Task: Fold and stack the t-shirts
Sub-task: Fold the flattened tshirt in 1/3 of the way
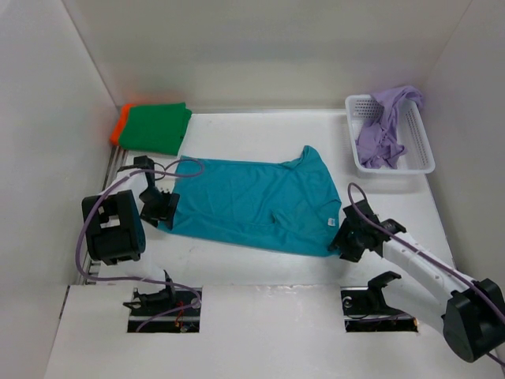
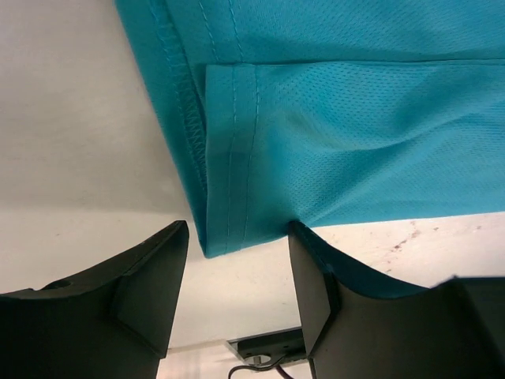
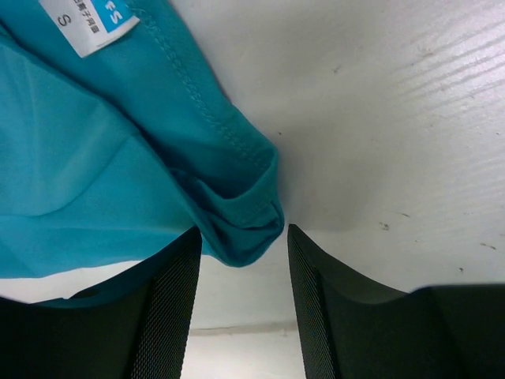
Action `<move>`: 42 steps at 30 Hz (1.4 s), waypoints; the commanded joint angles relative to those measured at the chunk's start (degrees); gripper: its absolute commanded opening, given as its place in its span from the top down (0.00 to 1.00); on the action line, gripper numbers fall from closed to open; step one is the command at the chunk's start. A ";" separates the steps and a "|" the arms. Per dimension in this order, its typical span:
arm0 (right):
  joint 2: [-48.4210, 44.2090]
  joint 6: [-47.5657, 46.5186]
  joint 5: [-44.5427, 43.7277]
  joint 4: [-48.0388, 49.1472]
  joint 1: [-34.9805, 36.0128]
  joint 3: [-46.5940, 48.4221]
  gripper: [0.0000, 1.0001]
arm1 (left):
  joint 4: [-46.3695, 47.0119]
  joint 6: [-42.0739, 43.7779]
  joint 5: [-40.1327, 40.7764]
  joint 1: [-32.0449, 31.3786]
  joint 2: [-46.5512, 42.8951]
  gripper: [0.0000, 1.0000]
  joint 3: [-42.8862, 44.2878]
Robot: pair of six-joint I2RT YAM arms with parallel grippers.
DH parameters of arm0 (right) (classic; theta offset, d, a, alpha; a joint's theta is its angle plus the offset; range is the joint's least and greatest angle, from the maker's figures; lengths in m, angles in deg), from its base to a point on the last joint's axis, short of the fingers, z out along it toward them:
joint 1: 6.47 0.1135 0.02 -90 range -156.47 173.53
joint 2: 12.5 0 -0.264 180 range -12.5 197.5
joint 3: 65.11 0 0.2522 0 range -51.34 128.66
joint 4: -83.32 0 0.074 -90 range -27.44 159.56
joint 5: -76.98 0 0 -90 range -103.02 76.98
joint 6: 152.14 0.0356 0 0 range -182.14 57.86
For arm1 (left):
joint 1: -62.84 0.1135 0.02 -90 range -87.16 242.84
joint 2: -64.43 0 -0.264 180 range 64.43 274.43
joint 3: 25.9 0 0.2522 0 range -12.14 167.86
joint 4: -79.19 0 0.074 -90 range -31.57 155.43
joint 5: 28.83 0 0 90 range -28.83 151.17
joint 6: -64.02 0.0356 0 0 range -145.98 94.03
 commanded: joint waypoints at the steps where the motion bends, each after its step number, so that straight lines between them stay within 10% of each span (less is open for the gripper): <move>1: 0.22 1.12 0.27 4.62 -0.28 -0.24 0.48 | 2.79 0.88 0.96 0.59 2.04 0.50 -2.07; 7: -0.05 1.12 0.44 4.80 -0.63 -0.42 0.58 | 3.77 1.05 -1.06 2.26 4.60 0.74 -3.22; 11: -0.05 0.86 0.53 4.80 -0.63 -0.42 0.95 | 3.94 1.23 -2.11 2.97 2.94 0.96 -4.36; 14: -0.92 1.29 0.97 4.27 -0.28 -0.77 1.00 | 3.33 2.54 -2.56 3.58 -2.06 1.00 -6.64; 27: -12.35 12.27 0.09 -13.29 13.86 0.55 1.00 | -13.36 9.84 2.88 5.34 -16.84 0.89 -11.56; 32: -14.90 15.18 -1.84 -18.13 17.03 2.74 0.60 | -15.91 13.09 4.56 9.46 -17.90 0.64 -11.22; 42: 5.72 -9.74 -4.56 -19.90 9.31 34.61 0.54 | -18.56 18.19 9.22 15.88 -13.60 0.50 3.97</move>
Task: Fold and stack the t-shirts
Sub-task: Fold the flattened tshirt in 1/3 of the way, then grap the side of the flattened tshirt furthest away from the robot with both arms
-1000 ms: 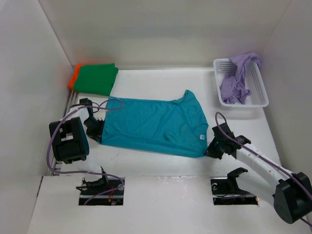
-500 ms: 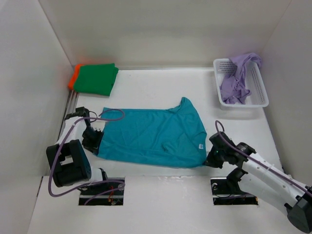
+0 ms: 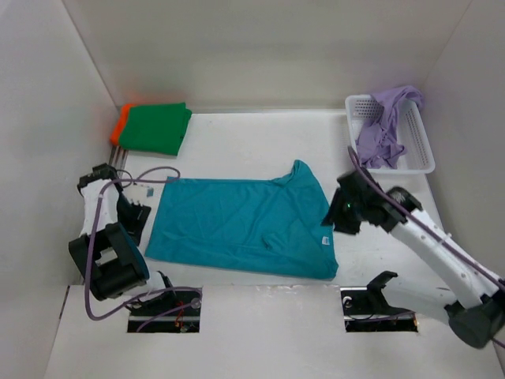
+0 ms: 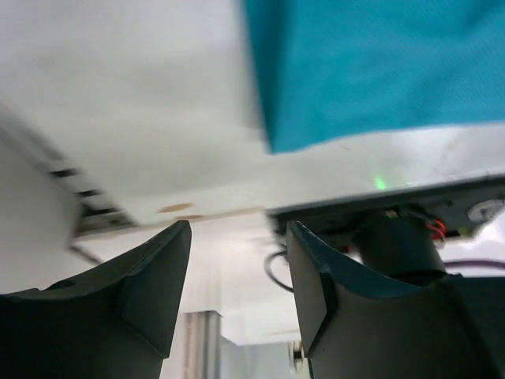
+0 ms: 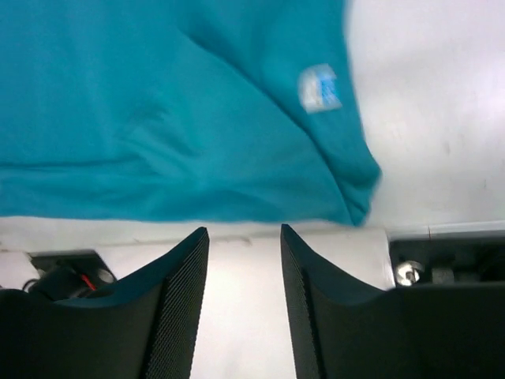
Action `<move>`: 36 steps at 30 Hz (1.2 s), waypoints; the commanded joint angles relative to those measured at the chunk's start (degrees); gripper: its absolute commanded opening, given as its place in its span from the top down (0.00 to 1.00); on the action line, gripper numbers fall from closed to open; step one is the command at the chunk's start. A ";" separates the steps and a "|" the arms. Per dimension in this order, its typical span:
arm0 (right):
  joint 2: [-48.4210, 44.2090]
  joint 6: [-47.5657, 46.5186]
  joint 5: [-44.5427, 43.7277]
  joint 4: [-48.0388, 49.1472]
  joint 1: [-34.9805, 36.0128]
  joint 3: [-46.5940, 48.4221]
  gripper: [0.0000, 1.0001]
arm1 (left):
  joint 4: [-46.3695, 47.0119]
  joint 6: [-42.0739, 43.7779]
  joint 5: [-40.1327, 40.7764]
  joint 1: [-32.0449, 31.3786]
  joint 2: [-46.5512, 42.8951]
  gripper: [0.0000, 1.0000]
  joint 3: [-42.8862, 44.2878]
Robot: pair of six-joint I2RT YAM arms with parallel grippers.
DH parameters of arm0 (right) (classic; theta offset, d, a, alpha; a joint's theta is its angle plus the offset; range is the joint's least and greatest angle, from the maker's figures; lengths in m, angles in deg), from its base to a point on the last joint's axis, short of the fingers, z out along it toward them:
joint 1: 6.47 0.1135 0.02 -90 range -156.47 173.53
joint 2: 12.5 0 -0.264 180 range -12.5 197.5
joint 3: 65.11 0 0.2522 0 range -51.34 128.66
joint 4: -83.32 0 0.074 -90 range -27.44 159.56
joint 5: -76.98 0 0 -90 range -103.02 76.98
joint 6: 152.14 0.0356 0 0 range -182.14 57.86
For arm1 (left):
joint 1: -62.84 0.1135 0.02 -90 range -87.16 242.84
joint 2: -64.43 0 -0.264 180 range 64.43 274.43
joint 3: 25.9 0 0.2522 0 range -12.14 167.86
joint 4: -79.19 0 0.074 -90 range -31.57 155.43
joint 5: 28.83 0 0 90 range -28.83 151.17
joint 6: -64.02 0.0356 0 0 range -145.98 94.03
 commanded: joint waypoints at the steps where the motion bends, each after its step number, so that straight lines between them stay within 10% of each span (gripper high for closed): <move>1: 9.78 -14.77 -3.08 1.96 -3.33 11.73 0.52 | 1.17 2.30 2.14 1.39 2.05 0.50 9.07; 13: 68.13 -39.58 -2.29 11.46 -14.76 63.22 0.37 | 27.71 -18.50 -8.74 -9.76 20.23 0.45 25.08; 23: 83.20 -39.06 -0.36 11.02 -16.61 71.27 0.36 | 31.77 -29.43 -12.62 -11.61 32.82 0.46 32.56; 36: 77.59 -35.63 3.50 12.42 -14.86 64.06 1.00 | 35.11 -30.13 -12.97 -15.57 35.72 0.46 32.47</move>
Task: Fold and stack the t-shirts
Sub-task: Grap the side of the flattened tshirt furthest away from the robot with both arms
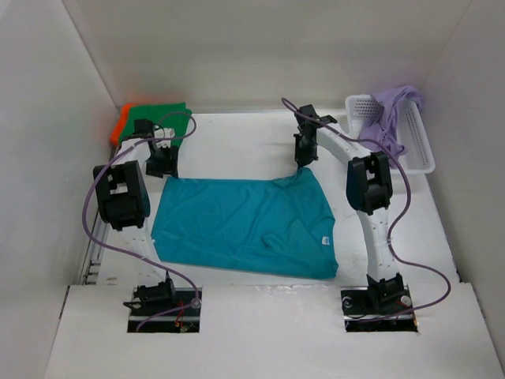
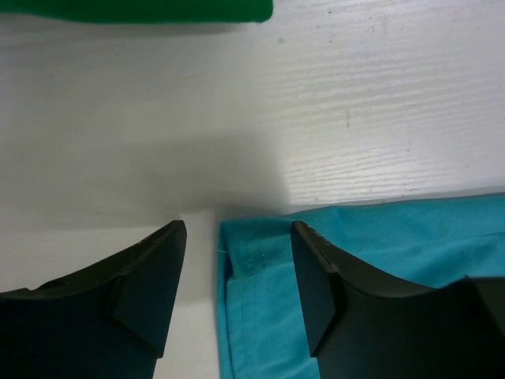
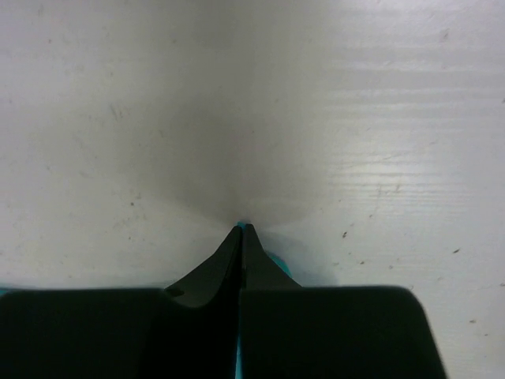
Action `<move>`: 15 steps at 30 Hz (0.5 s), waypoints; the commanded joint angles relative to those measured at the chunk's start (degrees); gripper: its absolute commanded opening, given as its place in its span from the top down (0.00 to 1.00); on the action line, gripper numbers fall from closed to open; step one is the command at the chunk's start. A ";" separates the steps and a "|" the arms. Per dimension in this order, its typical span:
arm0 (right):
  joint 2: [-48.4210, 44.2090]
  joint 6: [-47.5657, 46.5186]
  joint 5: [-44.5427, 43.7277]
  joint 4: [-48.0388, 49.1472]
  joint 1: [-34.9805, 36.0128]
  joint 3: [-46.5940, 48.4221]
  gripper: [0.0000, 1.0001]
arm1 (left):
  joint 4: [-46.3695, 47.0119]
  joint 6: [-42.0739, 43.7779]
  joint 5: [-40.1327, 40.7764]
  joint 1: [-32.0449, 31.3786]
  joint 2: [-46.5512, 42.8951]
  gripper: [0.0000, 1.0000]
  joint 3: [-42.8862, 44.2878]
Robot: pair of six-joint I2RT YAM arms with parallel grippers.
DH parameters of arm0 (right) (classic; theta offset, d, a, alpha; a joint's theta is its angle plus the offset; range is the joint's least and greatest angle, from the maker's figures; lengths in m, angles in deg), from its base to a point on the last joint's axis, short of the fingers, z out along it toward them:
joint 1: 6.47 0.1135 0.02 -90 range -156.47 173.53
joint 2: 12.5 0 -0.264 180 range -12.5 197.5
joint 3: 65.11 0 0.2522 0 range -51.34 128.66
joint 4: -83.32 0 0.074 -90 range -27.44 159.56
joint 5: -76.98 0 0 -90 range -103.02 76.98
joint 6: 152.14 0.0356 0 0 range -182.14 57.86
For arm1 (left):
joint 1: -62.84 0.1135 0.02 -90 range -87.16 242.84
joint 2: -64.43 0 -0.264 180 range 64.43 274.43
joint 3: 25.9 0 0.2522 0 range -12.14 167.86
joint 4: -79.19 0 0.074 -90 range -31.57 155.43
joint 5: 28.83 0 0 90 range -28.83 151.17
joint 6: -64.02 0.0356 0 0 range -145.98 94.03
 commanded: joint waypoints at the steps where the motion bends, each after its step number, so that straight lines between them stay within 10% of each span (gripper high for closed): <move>1: -5.32 1.48 1.98 0.93 1.01 -2.19 1.00 | 1.84 -1.85 -1.50 -0.11 -0.67 0.46 2.24; 15: -19.64 4.38 2.15 6.55 3.56 -14.31 1.00 | -4.75 -1.32 -5.63 0.06 0.40 0.93 0.49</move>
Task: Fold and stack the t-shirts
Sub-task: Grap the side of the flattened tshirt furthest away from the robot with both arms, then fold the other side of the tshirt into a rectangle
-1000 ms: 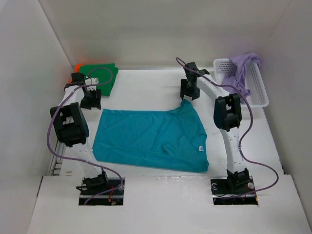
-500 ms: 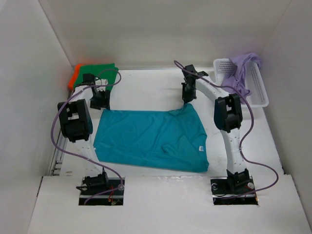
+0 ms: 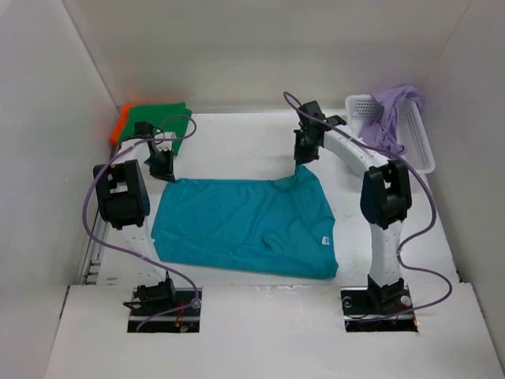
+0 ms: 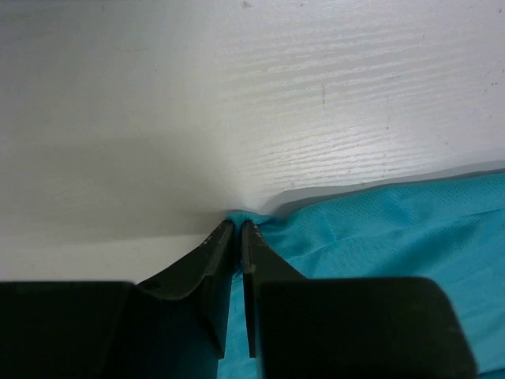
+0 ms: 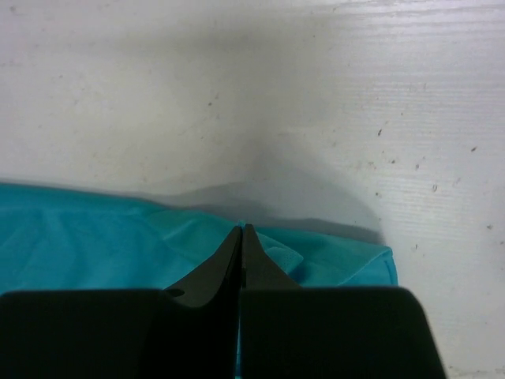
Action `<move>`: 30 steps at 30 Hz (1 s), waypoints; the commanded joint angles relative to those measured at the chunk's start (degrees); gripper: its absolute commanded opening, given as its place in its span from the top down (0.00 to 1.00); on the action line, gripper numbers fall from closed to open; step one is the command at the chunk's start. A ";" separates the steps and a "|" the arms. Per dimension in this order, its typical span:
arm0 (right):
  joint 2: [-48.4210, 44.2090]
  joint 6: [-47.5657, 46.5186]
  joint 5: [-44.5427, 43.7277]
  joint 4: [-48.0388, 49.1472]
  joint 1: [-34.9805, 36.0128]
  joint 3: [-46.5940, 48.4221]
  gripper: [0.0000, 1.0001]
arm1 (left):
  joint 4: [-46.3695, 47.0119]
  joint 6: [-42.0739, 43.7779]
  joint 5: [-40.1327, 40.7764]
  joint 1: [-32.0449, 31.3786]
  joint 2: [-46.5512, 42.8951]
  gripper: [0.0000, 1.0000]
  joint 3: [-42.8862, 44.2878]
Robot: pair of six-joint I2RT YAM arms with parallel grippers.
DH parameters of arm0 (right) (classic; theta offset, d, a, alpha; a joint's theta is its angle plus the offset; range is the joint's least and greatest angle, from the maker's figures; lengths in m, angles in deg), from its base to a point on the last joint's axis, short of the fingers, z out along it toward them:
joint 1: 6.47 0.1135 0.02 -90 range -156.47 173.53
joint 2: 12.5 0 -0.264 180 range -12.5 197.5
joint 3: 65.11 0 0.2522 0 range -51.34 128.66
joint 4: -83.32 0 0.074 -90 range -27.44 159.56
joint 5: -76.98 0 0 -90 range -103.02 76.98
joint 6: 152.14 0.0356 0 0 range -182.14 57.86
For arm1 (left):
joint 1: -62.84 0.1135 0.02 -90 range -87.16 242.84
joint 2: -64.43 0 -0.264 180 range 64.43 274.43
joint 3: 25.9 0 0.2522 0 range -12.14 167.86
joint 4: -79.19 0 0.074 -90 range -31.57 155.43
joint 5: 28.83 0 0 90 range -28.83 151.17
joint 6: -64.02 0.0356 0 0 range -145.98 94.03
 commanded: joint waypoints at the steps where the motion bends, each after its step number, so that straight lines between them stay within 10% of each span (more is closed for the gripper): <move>1: -6.90 1.80 -0.03 4.06 1.14 -3.98 1.00 | -2.21 -0.58 -1.48 0.28 -1.90 0.94 0.20; 16: -40.30 13.14 -3.64 14.43 5.44 -45.63 1.00 | -11.79 11.11 1.42 3.70 -17.82 0.97 -11.13; 30: -51.39 18.94 -3.64 14.35 9.83 -53.91 1.00 | -15.66 17.26 6.87 4.68 -18.52 0.94 -11.83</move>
